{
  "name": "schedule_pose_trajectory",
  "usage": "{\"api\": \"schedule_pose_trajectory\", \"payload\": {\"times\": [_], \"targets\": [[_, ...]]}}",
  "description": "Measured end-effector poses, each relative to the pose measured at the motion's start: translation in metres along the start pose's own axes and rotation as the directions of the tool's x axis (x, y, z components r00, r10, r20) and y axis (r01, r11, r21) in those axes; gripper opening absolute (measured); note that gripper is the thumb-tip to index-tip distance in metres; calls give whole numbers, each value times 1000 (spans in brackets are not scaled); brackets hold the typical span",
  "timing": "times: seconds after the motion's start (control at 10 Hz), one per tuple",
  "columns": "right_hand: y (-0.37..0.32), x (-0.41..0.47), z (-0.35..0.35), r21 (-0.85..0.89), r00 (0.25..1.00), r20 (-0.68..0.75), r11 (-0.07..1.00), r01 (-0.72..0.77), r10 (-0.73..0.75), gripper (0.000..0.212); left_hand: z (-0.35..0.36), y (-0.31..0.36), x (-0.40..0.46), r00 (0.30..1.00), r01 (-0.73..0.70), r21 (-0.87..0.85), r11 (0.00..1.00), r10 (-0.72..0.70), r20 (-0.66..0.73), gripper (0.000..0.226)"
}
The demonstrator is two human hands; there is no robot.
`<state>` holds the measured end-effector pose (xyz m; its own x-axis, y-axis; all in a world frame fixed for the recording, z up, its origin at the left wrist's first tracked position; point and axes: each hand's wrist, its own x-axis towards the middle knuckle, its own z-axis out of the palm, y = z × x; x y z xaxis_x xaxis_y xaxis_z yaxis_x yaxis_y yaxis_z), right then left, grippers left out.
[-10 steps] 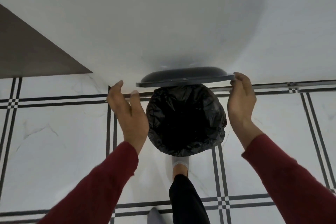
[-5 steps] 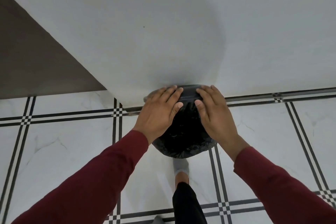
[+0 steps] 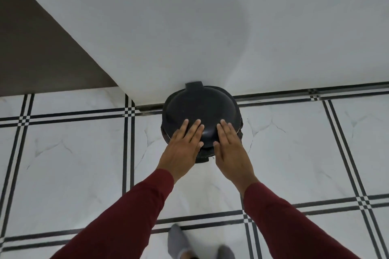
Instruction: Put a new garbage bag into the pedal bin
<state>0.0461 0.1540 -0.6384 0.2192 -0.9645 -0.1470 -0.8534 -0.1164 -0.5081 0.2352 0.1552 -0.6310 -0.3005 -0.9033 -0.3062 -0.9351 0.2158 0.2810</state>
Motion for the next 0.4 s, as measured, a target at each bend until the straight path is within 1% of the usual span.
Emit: {"api": "schedule_pose_trajectory", "payload": {"times": [0.1, 0.2, 0.3, 0.4], "targets": [[7, -8, 13, -85, 995, 101, 996, 24, -16, 55, 15, 10, 0, 984, 103, -99, 990, -87, 155, 58], [6, -9, 6, -71, 984, 176, 997, -21, 33, 56, 7, 21, 1, 976, 152, -136, 979, -128, 177, 57], [-3, -5, -25, -76, 976, 209, 996, -53, 68, 57, -29, 33, -4, 978, 185, -175, 967, -163, 134, 55], [-26, -9, -75, -103, 979, 197, 994, -22, 42, 58, -79, 46, -24, 980, 193, -179, 965, -179, 93, 54]]}}
